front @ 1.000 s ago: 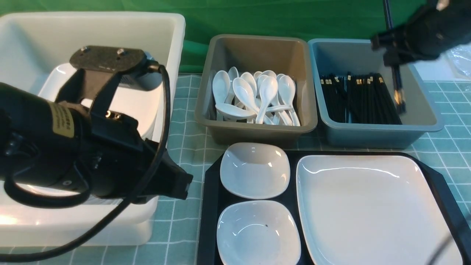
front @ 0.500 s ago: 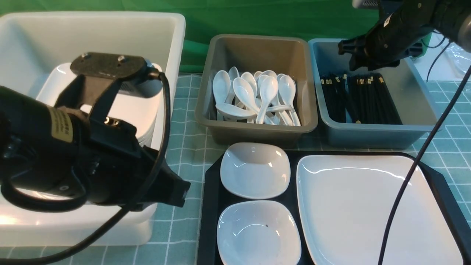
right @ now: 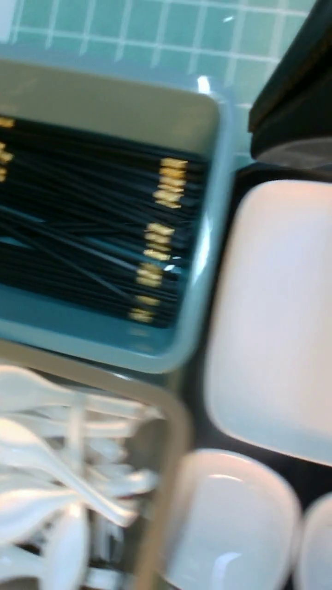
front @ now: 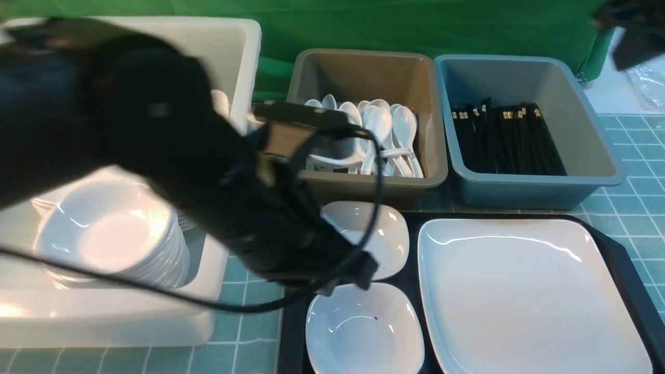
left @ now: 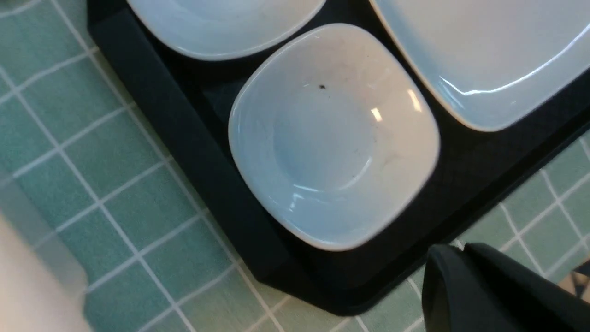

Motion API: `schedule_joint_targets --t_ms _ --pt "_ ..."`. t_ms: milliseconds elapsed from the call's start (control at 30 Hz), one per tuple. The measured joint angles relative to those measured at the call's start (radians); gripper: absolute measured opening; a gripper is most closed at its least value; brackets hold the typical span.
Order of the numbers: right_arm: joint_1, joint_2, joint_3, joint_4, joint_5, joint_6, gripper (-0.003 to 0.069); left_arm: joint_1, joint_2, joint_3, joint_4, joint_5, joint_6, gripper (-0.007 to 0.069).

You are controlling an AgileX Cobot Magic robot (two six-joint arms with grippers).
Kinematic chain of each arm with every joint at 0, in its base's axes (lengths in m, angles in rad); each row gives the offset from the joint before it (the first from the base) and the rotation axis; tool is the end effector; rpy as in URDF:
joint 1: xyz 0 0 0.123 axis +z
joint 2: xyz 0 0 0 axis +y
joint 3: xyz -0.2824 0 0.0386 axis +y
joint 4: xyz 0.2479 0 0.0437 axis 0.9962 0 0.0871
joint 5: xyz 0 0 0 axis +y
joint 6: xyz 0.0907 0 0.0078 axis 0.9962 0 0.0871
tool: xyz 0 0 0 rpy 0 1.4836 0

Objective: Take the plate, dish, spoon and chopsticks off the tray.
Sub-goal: Use the left arm to grab a small plate from the dinner plate

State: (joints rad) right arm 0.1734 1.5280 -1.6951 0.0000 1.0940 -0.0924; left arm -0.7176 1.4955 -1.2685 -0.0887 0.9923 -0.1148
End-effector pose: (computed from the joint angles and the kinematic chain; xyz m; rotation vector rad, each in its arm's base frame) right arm 0.3195 0.0560 0.4233 -0.3195 2.3896 0.0374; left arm 0.2270 -0.2071 0.3121 0.7750 2.6413 -0.3552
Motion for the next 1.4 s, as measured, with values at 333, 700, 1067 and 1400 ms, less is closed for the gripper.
schedule_joint_targets --t_ms 333,700,1067,1400 --pt "0.000 -0.382 0.578 0.000 -0.186 0.002 0.0020 0.000 0.223 -0.042 0.149 -0.024 0.015 0.0187" --pt "0.000 -0.422 0.655 0.034 -0.216 0.005 0.0028 0.000 0.353 -0.042 0.181 -0.196 0.060 0.0495" --pt "0.000 -0.422 0.655 0.048 -0.222 0.005 0.0036 0.000 0.444 -0.043 0.181 -0.233 0.062 0.0515" --pt "0.000 -0.422 0.655 0.049 -0.222 0.005 0.0036 -0.001 0.466 -0.053 0.159 -0.161 0.063 0.0287"
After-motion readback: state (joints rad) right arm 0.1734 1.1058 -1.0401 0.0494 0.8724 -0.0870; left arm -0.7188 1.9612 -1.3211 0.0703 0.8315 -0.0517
